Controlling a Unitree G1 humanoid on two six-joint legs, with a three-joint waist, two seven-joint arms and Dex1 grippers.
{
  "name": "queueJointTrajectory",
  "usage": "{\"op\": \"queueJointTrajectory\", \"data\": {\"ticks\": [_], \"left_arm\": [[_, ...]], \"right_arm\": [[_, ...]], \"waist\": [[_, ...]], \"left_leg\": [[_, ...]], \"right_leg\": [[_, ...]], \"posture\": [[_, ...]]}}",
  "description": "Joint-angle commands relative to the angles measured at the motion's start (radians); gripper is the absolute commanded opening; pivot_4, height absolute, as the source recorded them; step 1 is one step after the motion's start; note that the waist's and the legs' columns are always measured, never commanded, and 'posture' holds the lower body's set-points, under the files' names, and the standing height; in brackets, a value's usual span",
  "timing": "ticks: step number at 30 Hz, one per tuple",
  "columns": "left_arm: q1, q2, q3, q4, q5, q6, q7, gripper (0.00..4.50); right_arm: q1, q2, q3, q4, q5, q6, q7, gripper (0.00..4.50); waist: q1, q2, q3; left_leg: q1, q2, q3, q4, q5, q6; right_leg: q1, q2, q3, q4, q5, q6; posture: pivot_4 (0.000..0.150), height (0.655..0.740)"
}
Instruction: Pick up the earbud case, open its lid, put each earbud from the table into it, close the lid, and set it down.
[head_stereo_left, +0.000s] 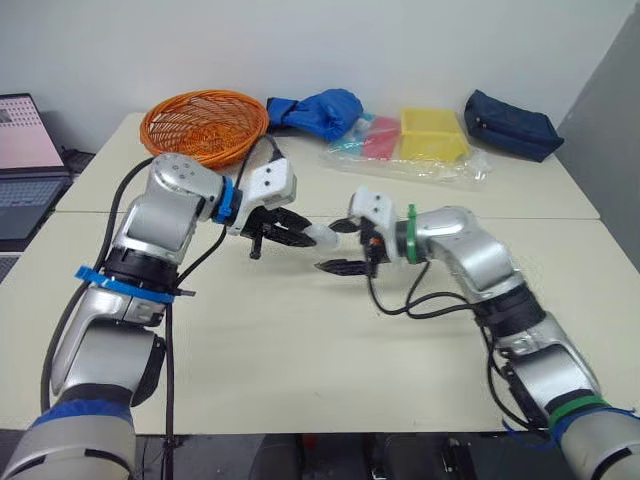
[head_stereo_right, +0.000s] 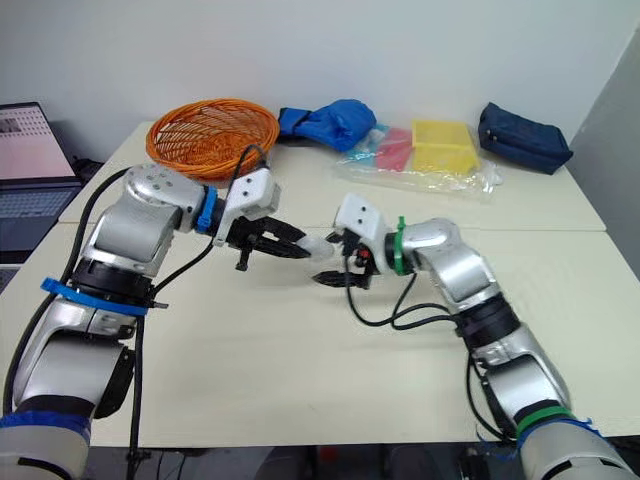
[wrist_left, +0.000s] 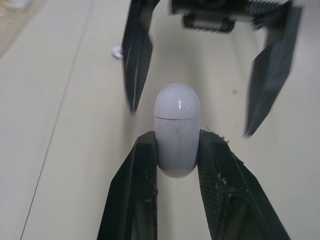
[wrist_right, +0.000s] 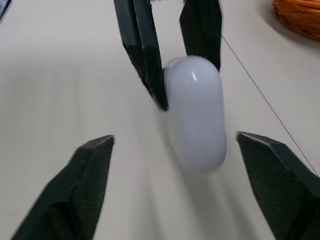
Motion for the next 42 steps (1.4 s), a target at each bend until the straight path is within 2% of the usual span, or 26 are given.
{"op": "queueJointTrajectory", "data": {"ticks": [1, 5, 9, 11, 16, 29, 31, 42], "left_arm": [[0.116, -0.062, 0.215, -0.129, -0.176, 0.079, 0.144, 0.73], [0.292, -0.167, 0.353, -0.306, -0.226, 0.028, 0.369, 0.73], [0.424, -0.236, 0.378, -0.456, -0.376, 0.11, 0.407, 0.73], [0.455, -0.284, 0.389, -0.489, -0.418, 0.084, 0.442, 0.73], [0.55, -0.345, 0.328, -0.491, -0.363, -0.095, 0.444, 0.73], [0.538, -0.327, 0.273, -0.478, -0.372, -0.158, 0.443, 0.73], [0.539, -0.322, 0.267, -0.479, -0.374, -0.162, 0.438, 0.73], [0.527, -0.32, 0.242, -0.451, -0.37, -0.193, 0.425, 0.73]], "right_arm": [[0.025, -0.09, -0.139, -0.103, 0.099, 0.062, 0.031, 4.46], [0.044, -0.1, -0.229, -0.121, 0.156, 0.041, -0.007, 4.46], [0.065, -0.098, -0.203, -0.126, 0.129, -0.072, 0.005, 4.46], [0.053, -0.075, -0.203, -0.117, 0.127, -0.118, -0.008, 4.46], [0.012, -0.056, -0.14, -0.083, 0.084, -0.221, 0.032, 4.46], [-0.077, -0.011, -0.117, 0.032, 0.087, -0.244, 0.035, 4.46], [-0.092, 0.01, -0.154, 0.037, 0.136, -0.165, 0.004, 4.46], [-0.11, -0.006, -0.177, 0.062, 0.148, -0.136, -0.013, 4.46]], "waist": [[0.001, 0.0, 0.0], [-0.002, 0.0, 0.0], [-0.001, 0.0, 0.0], [0.0, 0.0, 0.0], [-0.001, 0.0, 0.0], [0.001, 0.0, 0.0], [0.001, 0.0, 0.0], [0.001, 0.0, 0.0]], "left_leg": [[0.0, 0.0, 0.0, 0.0, 0.0, 0.0], [0.001, 0.0, 0.0, 0.0, 0.0, 0.0], [0.001, 0.0, -0.003, 0.0, 0.0, 0.0], [0.002, 0.0, -0.003, 0.001, 0.0, 0.0], [0.003, 0.0, -0.001, 0.005, 0.0, 0.0], [0.003, 0.0, -0.001, 0.012, 0.0, 0.0], [0.003, 0.0, -0.001, 0.012, 0.0, 0.0], [0.003, 0.0, -0.001, 0.012, 0.0, 0.0]], "right_leg": [[0.0, -0.001, 0.0, 0.0, 0.0, 0.0], [0.001, -0.002, 0.001, 0.0, 0.0, 0.0], [0.001, 0.0, 0.002, 0.002, 0.001, 0.0], [0.002, 0.0, 0.002, 0.003, 0.0, 0.0], [0.003, 0.0, 0.002, 0.004, 0.001, 0.002], [0.005, 0.0, 0.001, 0.005, 0.002, 0.005], [0.005, 0.0, 0.001, 0.005, 0.002, 0.005], [0.005, 0.0, 0.001, 0.004, 0.002, 0.005]], "posture": [[0.15, 0.74], [0.15, 0.74], [0.15, 0.74], [0.15, 0.74], [0.15, 0.74], [0.15, 0.74], [0.15, 0.74], [0.15, 0.74]]}}
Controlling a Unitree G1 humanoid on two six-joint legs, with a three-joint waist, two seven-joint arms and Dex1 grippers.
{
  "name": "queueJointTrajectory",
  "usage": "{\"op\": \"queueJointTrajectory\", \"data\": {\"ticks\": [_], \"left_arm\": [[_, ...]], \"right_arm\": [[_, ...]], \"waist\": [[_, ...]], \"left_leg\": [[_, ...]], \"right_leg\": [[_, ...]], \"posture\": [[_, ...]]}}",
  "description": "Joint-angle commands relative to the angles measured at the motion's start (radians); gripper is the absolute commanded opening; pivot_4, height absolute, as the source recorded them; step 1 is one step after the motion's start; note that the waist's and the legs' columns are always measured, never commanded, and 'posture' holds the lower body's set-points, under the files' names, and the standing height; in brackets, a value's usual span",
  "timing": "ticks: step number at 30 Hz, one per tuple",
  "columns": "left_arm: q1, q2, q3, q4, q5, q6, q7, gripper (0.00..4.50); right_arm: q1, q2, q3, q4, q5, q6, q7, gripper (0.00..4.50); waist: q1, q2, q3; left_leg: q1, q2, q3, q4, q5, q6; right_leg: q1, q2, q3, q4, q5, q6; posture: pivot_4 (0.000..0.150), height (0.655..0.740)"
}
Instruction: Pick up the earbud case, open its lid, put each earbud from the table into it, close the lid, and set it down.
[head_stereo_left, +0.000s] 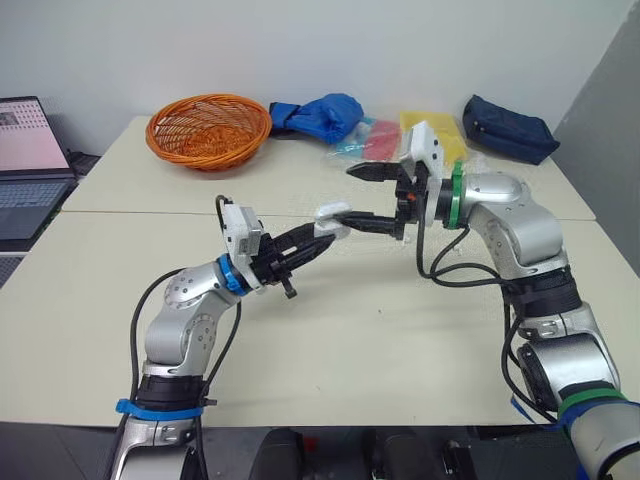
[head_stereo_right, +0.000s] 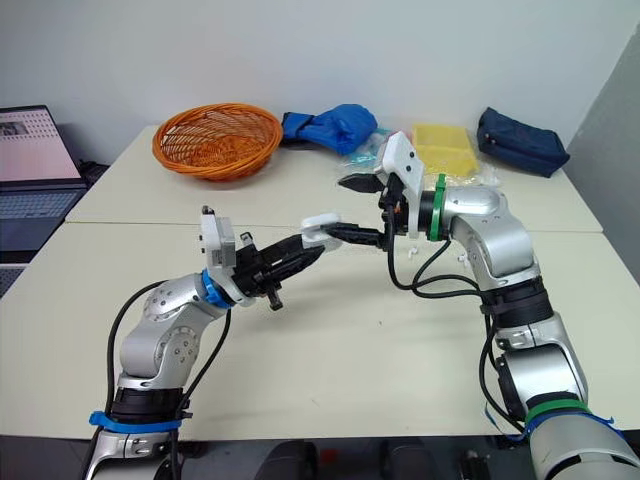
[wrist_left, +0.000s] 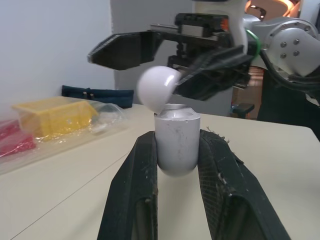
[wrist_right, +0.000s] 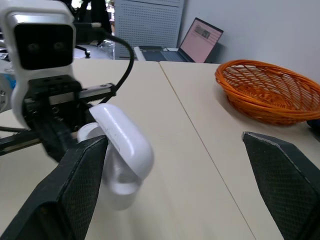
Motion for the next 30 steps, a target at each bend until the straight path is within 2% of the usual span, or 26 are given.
{"op": "queueJointTrajectory", "data": {"ticks": [1, 4, 9, 15, 21, 27, 30], "left_arm": [[-0.023, 0.006, -0.004, -0.011, -0.014, -0.028, -0.011, 0.73], [-0.031, 0.003, -0.006, 0.005, -0.01, -0.037, -0.012, 0.73], [-0.061, -0.015, 0.028, 0.053, -0.001, -0.055, 0.058, 0.73], [-0.05, -0.017, 0.098, 0.069, 0.009, -0.098, 0.179, 0.73], [-0.015, -0.029, 0.128, 0.019, 0.011, -0.106, 0.277, 0.73], [-0.013, -0.01, 0.126, 0.0, 0.015, -0.105, 0.309, 0.73], [-0.016, -0.001, 0.131, -0.003, 0.009, -0.101, 0.314, 0.73]], "right_arm": [[-0.029, -0.014, -0.045, -0.026, 0.033, 0.025, -0.007, 4.46], [-0.022, -0.029, -0.053, -0.047, 0.044, 0.042, 0.006, 4.46], [0.021, -0.083, -0.129, -0.12, 0.151, 0.207, -0.009, 4.46], [0.175, -0.042, -0.225, -0.106, 0.04, 0.277, -0.391, 4.46], [0.33, 0.133, -0.18, -0.029, -0.114, 0.111, -0.667, 4.46], [0.34, 0.239, -0.148, 0.142, -0.253, -0.05, -0.872, 4.46], [0.332, 0.27, -0.17, 0.2, -0.252, -0.111, -0.914, 4.46]], "waist": [[0.0, 0.0, 0.0], [0.0, 0.0, 0.0], [0.001, 0.0, 0.0], [0.002, 0.0, 0.0], [-0.004, 0.0, 0.0], [-0.001, 0.0, 0.0], [0.002, 0.0, 0.0]], "left_leg": [[0.0, 0.0, 0.0, 0.0, 0.0, 0.0], [0.0, 0.0, 0.0, -0.001, 0.0, 0.0], [-0.001, 0.0, 0.0, -0.001, 0.0, 0.0], [-0.001, 0.0, -0.002, -0.002, 0.0, 0.0], [-0.001, 0.0, -0.001, -0.004, 0.0, 0.0], [-0.001, 0.0, 0.0, -0.004, 0.0, 0.0], [-0.001, 0.0, 0.001, -0.004, 0.0, 0.0]], "right_leg": [[0.0, 0.0, 0.0, 0.0, 0.0, 0.0], [0.0, 0.0, 0.0, 0.0, 0.0, 0.0], [0.0, 0.0, 0.0, -0.002, 0.0, 0.0], [0.002, 0.0, 0.001, -0.005, 0.0, 0.0], [0.001, 0.0, 0.002, -0.006, 0.0, 0.0], [0.0, 0.0, 0.001, -0.005, 0.0, 0.001], [0.001, 0.0, 0.001, -0.007, 0.001, 0.001]], "posture": [[0.15, 0.74], [0.15, 0.74], [0.15, 0.74], [0.15, 0.74], [0.15, 0.74], [0.15, 0.74], [0.15, 0.74]]}}
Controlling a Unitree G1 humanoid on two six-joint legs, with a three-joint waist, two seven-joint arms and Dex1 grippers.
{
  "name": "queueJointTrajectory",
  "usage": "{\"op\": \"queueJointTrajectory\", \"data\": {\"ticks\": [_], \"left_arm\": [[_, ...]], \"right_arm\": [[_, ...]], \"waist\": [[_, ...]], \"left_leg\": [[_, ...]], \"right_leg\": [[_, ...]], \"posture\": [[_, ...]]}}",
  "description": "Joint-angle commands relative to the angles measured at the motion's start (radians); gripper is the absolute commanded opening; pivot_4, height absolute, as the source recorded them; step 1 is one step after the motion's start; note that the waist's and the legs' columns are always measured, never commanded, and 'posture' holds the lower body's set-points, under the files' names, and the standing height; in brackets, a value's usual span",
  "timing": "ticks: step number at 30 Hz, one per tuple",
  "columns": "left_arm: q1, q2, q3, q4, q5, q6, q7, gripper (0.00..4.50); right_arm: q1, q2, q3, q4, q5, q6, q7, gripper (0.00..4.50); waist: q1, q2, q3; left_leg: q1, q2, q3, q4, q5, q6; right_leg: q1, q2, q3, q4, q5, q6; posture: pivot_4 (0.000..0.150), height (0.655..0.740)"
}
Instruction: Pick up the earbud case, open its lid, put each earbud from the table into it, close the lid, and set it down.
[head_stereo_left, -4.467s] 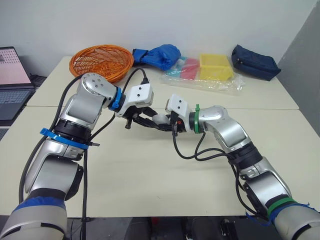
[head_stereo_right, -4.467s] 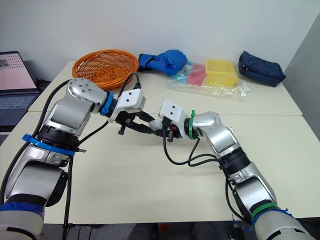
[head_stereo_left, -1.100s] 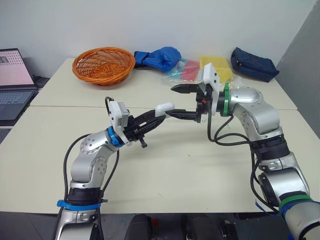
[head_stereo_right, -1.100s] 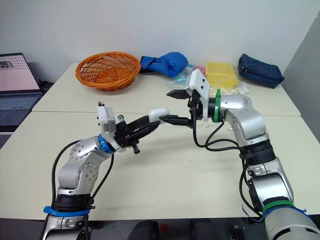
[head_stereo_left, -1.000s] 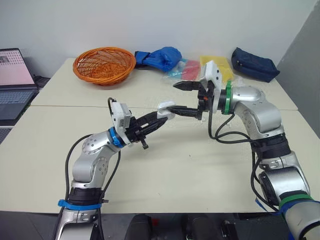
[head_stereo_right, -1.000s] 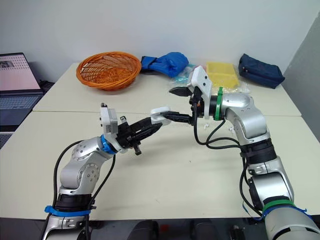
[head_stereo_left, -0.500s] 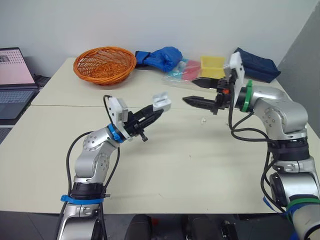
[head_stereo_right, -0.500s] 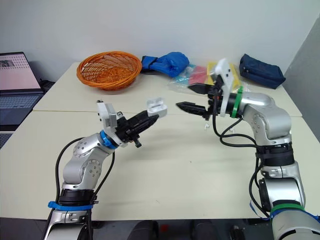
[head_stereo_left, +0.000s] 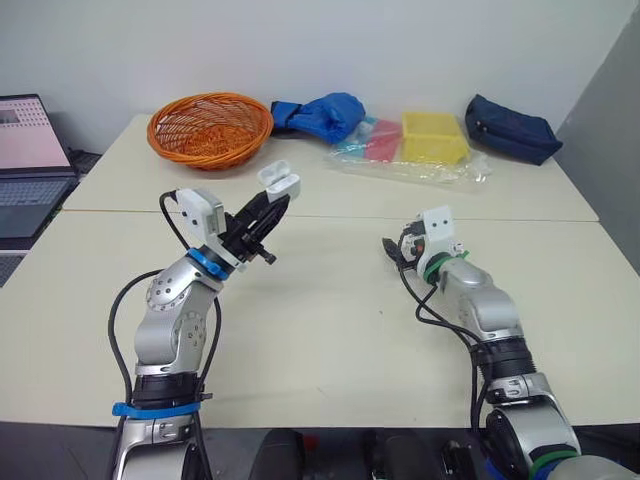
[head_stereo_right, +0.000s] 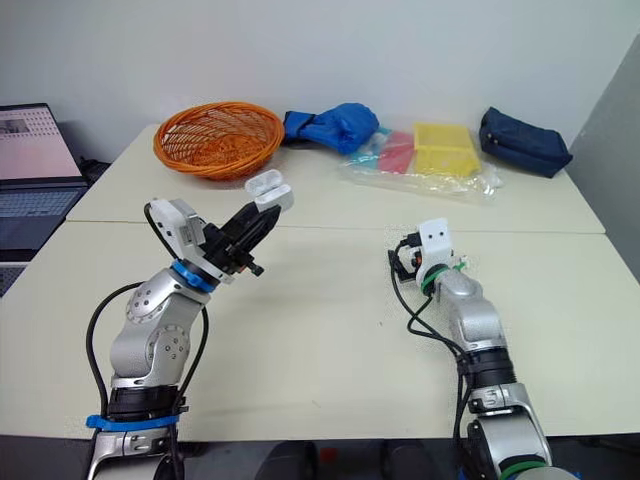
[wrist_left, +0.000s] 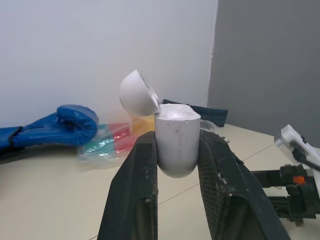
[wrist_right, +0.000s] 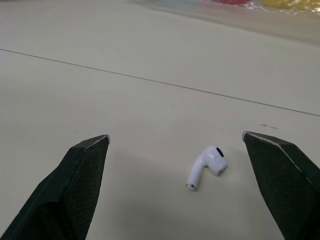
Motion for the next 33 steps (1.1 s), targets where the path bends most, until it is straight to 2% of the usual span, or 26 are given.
{"op": "queueJointTrajectory", "data": {"ticks": [1, 4, 9, 12, 17, 20, 21, 28, 30, 32, 33], "left_arm": [[-0.011, 0.018, 0.016, -0.04, -0.007, -0.016, 0.006, 0.73], [-0.016, 0.023, 0.016, -0.037, -0.006, -0.018, 0.011, 0.73], [-0.022, 0.02, 0.012, -0.033, -0.002, -0.022, 0.014, 0.73], [-0.027, 0.021, 0.013, -0.026, -0.001, -0.025, 0.013, 0.73], [-0.031, 0.025, 0.013, -0.016, 0.007, -0.032, 0.01, 0.73], [-0.028, 0.023, 0.012, -0.016, 0.012, -0.037, 0.011, 0.73], [-0.027, 0.022, 0.011, -0.017, 0.014, -0.038, 0.012, 0.73], [-0.022, 0.015, 0.003, -0.019, 0.014, -0.041, 0.011, 0.73], [-0.023, 0.013, 0.004, -0.017, 0.013, -0.041, 0.013, 0.73], [-0.011, 0.012, -0.001, -0.025, 0.01, -0.04, 0.006, 0.73], [0.003, 0.014, -0.006, -0.029, 0.009, -0.043, -0.007, 0.73]], "right_arm": [[-0.025, 0.02, -0.029, 0.067, -0.027, -0.107, -0.074, 4.46], [-0.039, 0.047, -0.048, 0.171, -0.037, -0.163, -0.141, 4.46], [-0.065, 0.079, -0.058, 0.243, -0.022, -0.219, -0.141, 4.46], [-0.078, 0.097, -0.07, 0.279, -0.013, -0.248, -0.14, 3.53], [-0.066, 0.093, 0.006, 0.32, -0.093, -0.313, -0.124, 1.69], [-0.058, 0.097, -0.003, 0.342, -0.087, -0.324, -0.119, 0.57], [-0.055, 0.094, -0.007, 0.344, -0.084, -0.327, -0.117, 0.41], [-0.017, 0.043, -0.019, 0.268, -0.054, -0.313, -0.027, 0.41], [-0.003, 0.018, -0.011, 0.205, -0.02, -0.295, 0.07, 0.41], [0.037, -0.111, 0.037, 0.013, 0.032, -0.209, 0.307, 0.41], [0.06, -0.231, 0.067, -0.111, 0.092, -0.11, 0.482, 0.41]], "waist": [[-0.001, 0.0, 0.0], [-0.003, 0.0, 0.0], [-0.005, 0.0, 0.0], [-0.005, 0.0, 0.0], [-0.006, 0.0, 0.0], [-0.007, -0.001, 0.0], [-0.007, -0.001, -0.001], [-0.004, -0.001, -0.001], [-0.002, -0.001, -0.001], [0.002, 0.001, 0.0], [0.003, 0.002, 0.001]], "left_leg": [[0.0, 0.0, 0.001, 0.0, 0.0, 0.0], [0.0, 0.0, 0.001, 0.0, 0.0, 0.0], [0.002, 0.001, 0.001, 0.0, 0.0, 0.0], [0.002, 0.001, 0.001, 0.001, 0.0, 0.0], [0.002, 0.001, 0.001, 0.0, 0.0, 0.001], [0.002, 0.001, 0.001, 0.0, 0.0, 0.0], [0.002, 0.002, 0.001, 0.0, 0.0, 0.001], [0.002, 0.002, 0.002, 0.0, 0.0, 0.0], [0.001, 0.002, 0.001, 0.0, 0.0, 0.0], [0.001, 0.002, 0.001, -0.001, 0.0, 0.0], [0.0, 0.0, 0.001, -0.001, 0.0, 0.001]], "right_leg": [[0.0, 0.0, 0.0, 0.0, 0.0, 0.0], [0.0, 0.0, 0.001, 0.0, 0.0, 0.0], [0.001, 0.001, 0.0, 0.0, 0.001, 0.0], [0.001, 0.001, 0.001, 0.0, 0.002, 0.001], [0.001, 0.001, 0.001, 0.0, 0.002, 0.001], [0.001, 0.001, 0.001, 0.0, 0.002, 0.001], [0.001, 0.001, 0.001, 0.0, 0.002, 0.001], [0.001, 0.001, 0.001, -0.001, 0.002, 0.001], [0.001, 0.001, 0.001, -0.001, 0.002, 0.001], [0.001, 0.001, 0.001, -0.002, 0.002, 0.001], [0.001, 0.0, 0.0, -0.003, 0.002, 0.001]], "posture": [[0.15, 0.74], [0.15, 0.74], [0.15, 0.74], [0.15, 0.74], [0.15, 0.74], [0.15, 0.74], [0.15, 0.74], [0.15, 0.74], [0.15, 0.74], [0.15, 0.74], [0.15, 0.74]]}}
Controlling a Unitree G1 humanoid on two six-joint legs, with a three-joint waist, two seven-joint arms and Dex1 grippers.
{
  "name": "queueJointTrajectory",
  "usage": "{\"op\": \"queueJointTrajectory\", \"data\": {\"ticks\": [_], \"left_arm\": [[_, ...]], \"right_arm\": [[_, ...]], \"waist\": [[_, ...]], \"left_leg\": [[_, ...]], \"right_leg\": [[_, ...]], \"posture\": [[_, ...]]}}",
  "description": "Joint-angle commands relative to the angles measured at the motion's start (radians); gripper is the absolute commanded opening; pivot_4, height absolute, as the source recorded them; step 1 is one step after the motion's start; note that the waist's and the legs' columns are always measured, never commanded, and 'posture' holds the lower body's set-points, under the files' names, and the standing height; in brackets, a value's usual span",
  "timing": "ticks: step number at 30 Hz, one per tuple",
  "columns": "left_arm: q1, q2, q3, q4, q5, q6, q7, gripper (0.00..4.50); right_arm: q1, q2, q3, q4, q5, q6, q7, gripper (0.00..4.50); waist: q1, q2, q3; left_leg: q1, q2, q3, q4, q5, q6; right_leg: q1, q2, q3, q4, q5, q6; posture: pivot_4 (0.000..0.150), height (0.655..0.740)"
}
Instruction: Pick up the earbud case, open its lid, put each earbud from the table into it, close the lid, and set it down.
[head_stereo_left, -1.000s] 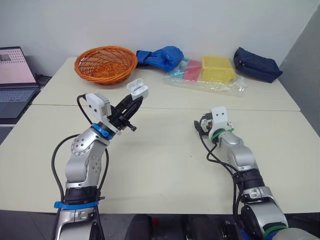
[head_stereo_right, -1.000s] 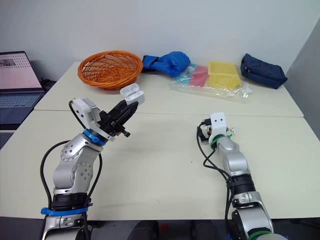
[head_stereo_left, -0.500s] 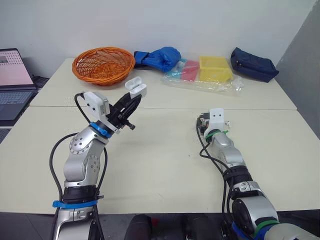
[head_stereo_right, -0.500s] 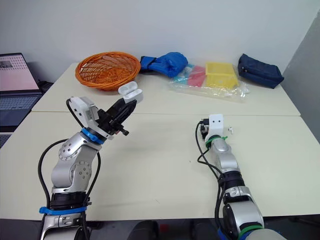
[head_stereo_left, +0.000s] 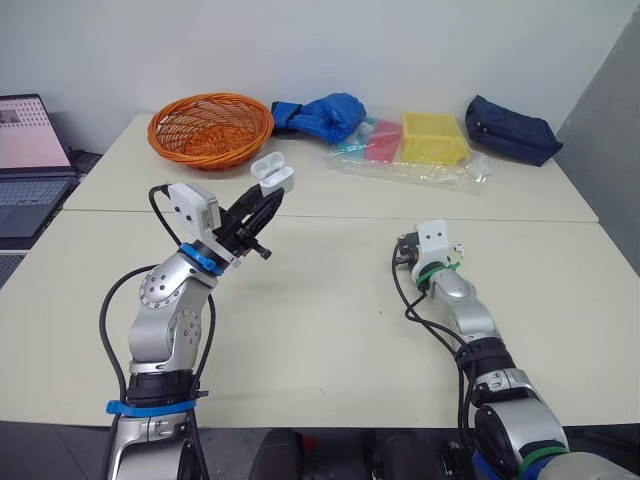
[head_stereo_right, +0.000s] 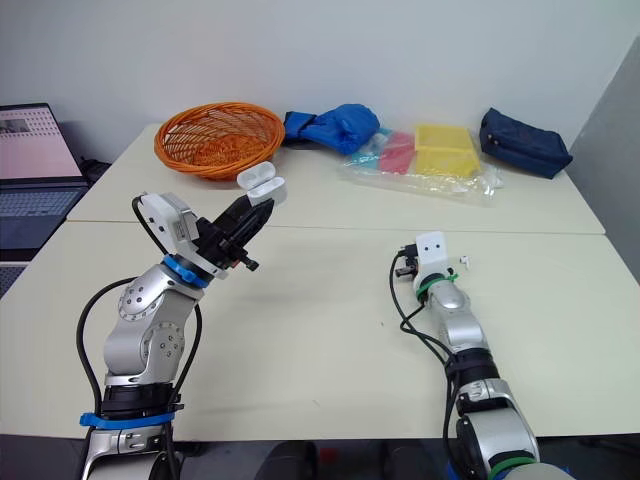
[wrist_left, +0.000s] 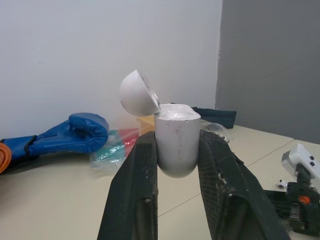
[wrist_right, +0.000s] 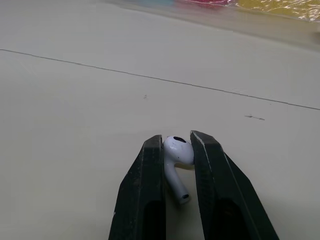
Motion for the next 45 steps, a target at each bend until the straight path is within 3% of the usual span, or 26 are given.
{"op": "queueJointTrajectory", "data": {"ticks": [1, 3, 6, 10, 14, 33, 39, 45], "left_arm": [[0.028, 0.007, -0.005, -0.031, -0.004, -0.027, -0.023, 0.73], [0.041, 0.007, -0.009, -0.03, -0.003, -0.034, -0.031, 0.73], [0.041, 0.001, -0.01, -0.035, -0.002, -0.035, -0.026, 0.73], [0.044, -0.001, -0.013, -0.036, 0.0, -0.04, -0.019, 0.73], [0.063, -0.004, -0.01, -0.042, -0.006, -0.045, -0.01, 0.73], [0.073, -0.026, -0.019, -0.063, -0.011, -0.028, 0.03, 0.73], [0.066, -0.028, -0.027, -0.063, -0.009, -0.025, 0.03, 0.73], [0.063, -0.029, -0.026, -0.057, -0.011, -0.027, 0.025, 0.73]], "right_arm": [[0.052, -0.307, 0.053, -0.349, 0.159, 0.216, 0.487, 0.41], [0.081, -0.479, 0.076, -0.445, 0.216, 0.282, 0.689, 0.41], [0.091, -0.649, 0.102, -0.412, 0.184, 0.236, 0.835, 0.41], [0.07, -0.744, 0.111, -0.293, 0.121, 0.146, 0.922, 0.41], [0.028, -0.863, 0.181, -0.109, -0.072, -0.089, 0.947, 0.41], [0.074, -0.893, 0.213, -0.103, -0.192, 0.058, 0.986, 0.41], [0.086, -0.868, 0.197, -0.106, -0.191, 0.062, 0.96, 2.37], [0.116, -0.898, 0.192, -0.089, -0.2, 0.054, 0.98, 2.37]], "waist": [[0.003, 0.004, 0.002], [0.006, 0.008, 0.005], [0.002, 0.003, 0.004], [-0.008, 0.002, 0.004], [-0.005, 0.005, 0.006], [-0.003, 0.005, 0.006], [-0.002, 0.005, 0.006], [0.001, 0.005, 0.006]], "left_leg": [[0.0, -0.001, 0.0, 0.0, 0.0, 0.0], [-0.001, -0.002, 0.001, 0.0, -0.001, 0.001], [0.0, -0.002, 0.001, 0.0, -0.003, 0.004], [0.004, 0.0, 0.001, -0.001, -0.003, 0.004], [0.004, -0.001, 0.002, 0.0, -0.003, 0.004], [0.002, -0.001, 0.003, 0.002, -0.003, 0.004], [0.003, -0.002, 0.002, 0.004, -0.003, 0.004], [0.003, -0.002, 0.001, 0.004, -0.003, 0.004]], "right_leg": [[0.0, -0.001, 0.0, 0.0, 0.0, 0.0], [0.0, -0.004, 0.0, -0.002, -0.001, 0.002], [0.001, -0.002, -0.001, -0.004, -0.001, 0.003], [0.003, 0.001, 0.0, -0.002, -0.001, 0.001], [0.002, 0.0, 0.001, -0.002, -0.001, 0.001], [0.002, -0.001, 0.001, -0.002, -0.001, 0.002], [0.004, -0.002, 0.0, -0.002, 0.0, 0.002], [0.004, -0.002, -0.001, -0.003, 0.0, 0.002]], "posture": [[0.15, 0.74], [0.15, 0.74], [0.15, 0.74], [0.15, 0.74], [0.15, 0.74], [0.15, 0.74], [0.15, 0.74], [0.15, 0.74]]}}
